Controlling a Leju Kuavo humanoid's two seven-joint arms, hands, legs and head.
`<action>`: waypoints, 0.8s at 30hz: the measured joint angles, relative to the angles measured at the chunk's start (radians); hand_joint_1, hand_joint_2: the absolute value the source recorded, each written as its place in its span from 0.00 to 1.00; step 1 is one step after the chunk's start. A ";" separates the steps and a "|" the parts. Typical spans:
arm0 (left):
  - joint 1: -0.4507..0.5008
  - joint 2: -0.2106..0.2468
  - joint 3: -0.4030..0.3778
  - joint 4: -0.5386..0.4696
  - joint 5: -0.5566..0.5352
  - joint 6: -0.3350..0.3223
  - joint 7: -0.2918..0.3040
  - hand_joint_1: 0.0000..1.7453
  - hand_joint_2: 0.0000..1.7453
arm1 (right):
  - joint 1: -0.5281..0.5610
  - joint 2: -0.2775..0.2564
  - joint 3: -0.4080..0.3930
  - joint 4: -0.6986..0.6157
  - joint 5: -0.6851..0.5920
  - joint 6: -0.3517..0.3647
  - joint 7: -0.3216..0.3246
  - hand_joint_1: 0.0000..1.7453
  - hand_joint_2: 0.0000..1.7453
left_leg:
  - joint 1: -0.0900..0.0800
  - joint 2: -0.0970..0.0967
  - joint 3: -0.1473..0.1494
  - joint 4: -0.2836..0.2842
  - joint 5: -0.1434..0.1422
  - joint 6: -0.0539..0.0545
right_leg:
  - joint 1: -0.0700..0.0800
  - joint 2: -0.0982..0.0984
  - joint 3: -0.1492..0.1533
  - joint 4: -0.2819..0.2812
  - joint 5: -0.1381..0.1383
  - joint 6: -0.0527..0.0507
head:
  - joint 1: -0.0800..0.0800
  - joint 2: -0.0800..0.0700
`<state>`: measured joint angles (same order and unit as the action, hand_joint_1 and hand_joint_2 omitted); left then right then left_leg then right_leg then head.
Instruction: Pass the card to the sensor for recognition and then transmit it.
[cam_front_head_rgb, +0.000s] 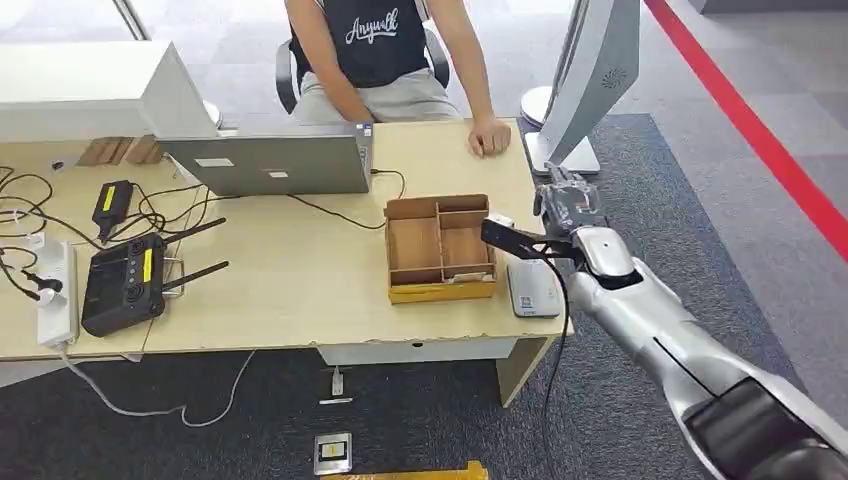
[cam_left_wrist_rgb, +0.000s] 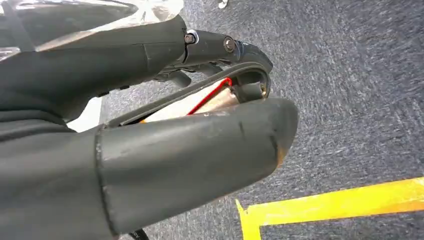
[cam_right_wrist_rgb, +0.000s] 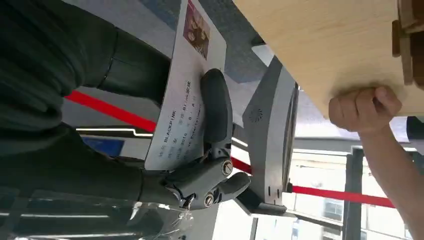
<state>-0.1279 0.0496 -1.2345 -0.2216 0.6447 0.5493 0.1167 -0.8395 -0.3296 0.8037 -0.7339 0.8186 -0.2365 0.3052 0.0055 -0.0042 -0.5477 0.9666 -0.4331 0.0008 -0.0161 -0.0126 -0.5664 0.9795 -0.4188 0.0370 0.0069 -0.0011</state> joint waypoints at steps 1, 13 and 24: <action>0.000 -0.001 0.000 0.000 0.003 0.005 0.004 0.00 0.00 | 0.002 0.004 0.000 0.005 -0.001 -0.003 -0.008 1.00 1.00 | 0.000 0.000 0.000 0.000 0.000 0.000 | 0.000 0.000 0.000 0.000 0.000 0.000 | 0.000 0.000; 0.000 -0.007 0.001 0.000 0.008 0.014 0.020 0.00 0.00 | 0.015 0.040 0.010 0.042 -0.011 -0.016 -0.028 1.00 1.00 | 0.000 0.000 0.000 0.000 0.000 0.000 | 0.000 0.000 0.000 0.000 0.000 0.000 | 0.000 0.000; 0.000 -0.010 0.001 0.000 0.010 0.019 0.017 0.00 0.00 | 0.044 0.054 0.015 0.070 -0.025 -0.019 -0.040 1.00 1.00 | 0.000 0.000 0.000 0.000 0.000 0.000 | 0.000 0.000 0.000 0.000 0.000 0.000 | 0.000 0.000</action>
<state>-0.1278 0.0397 -1.2333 -0.2216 0.6550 0.5684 0.1335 -0.7958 -0.2754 0.8190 -0.6638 0.7938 -0.2560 0.2655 0.0055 -0.0043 -0.5477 0.9666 -0.4331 0.0008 -0.0161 -0.0126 -0.5664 0.9795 -0.4188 0.0371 0.0069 -0.0011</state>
